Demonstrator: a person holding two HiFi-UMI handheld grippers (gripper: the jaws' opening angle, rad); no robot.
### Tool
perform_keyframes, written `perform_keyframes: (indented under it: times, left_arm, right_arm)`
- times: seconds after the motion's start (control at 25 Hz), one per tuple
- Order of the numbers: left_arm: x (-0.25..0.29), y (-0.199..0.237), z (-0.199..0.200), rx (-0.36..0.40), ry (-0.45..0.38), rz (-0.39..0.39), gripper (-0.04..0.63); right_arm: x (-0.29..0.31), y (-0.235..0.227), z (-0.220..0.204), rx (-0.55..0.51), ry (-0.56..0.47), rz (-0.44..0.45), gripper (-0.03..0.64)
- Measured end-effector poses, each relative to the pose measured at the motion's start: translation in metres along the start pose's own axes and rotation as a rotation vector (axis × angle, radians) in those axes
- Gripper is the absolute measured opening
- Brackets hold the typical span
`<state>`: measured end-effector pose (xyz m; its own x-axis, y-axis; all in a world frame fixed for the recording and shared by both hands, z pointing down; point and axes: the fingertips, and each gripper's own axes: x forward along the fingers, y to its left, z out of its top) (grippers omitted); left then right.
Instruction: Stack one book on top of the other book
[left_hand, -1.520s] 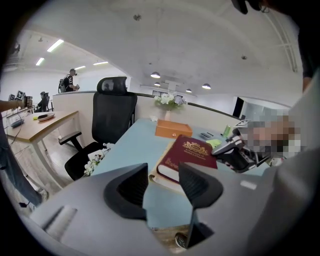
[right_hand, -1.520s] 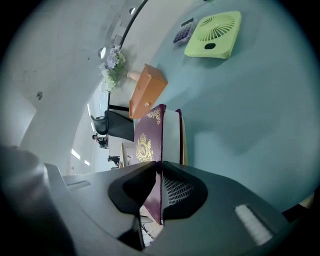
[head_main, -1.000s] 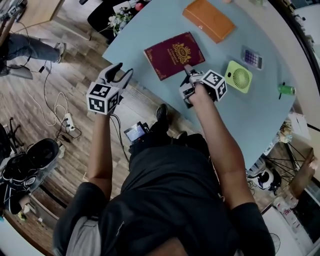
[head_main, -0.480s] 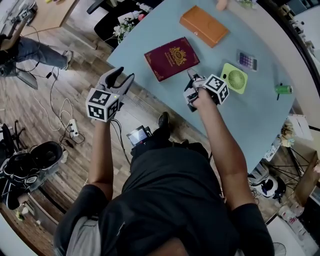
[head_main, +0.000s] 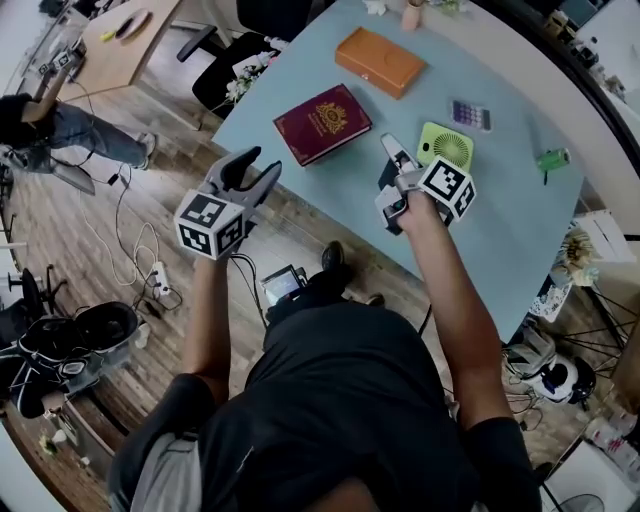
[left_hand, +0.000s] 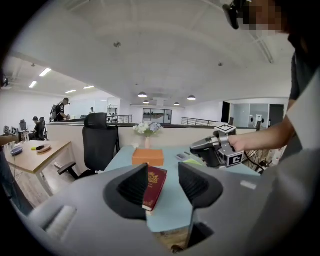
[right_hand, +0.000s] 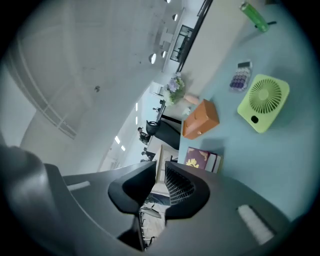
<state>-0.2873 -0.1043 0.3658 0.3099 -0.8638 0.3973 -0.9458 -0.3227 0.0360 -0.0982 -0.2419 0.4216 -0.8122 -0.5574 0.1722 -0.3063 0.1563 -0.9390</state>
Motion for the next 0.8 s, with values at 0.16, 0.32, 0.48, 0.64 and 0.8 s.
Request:
perform_keyframes:
  times: [0.16,0.32,0.48,0.64,0.8]
  left_arm:
    - [-0.011,-0.045,0.03,0.051,-0.033,-0.047,0.242]
    - [-0.025,-0.088,0.058,0.099,-0.081,-0.088,0.242]
    - [-0.044,-0.132,0.084,0.145,-0.136,-0.113,0.242]
    - [-0.066,-0.172,0.102,0.192,-0.186,-0.129,0.242]
    - [-0.09,-0.208,0.115,0.245,-0.242,-0.141,0.242]
  right_arm:
    - [-0.049,0.062,0.019,-0.111,-0.037,0.14,0.049]
    - [-0.111,0.128,0.029,-0.332,-0.058,0.269,0.049]
    - [-0.19,0.183,0.039,-0.583,-0.171,0.331,0.049]
    - [-0.259,0.221,0.023,-0.835,-0.223,0.346,0.049]
    - [-0.31,0.233,0.003,-0.998,-0.221,0.283,0.049]
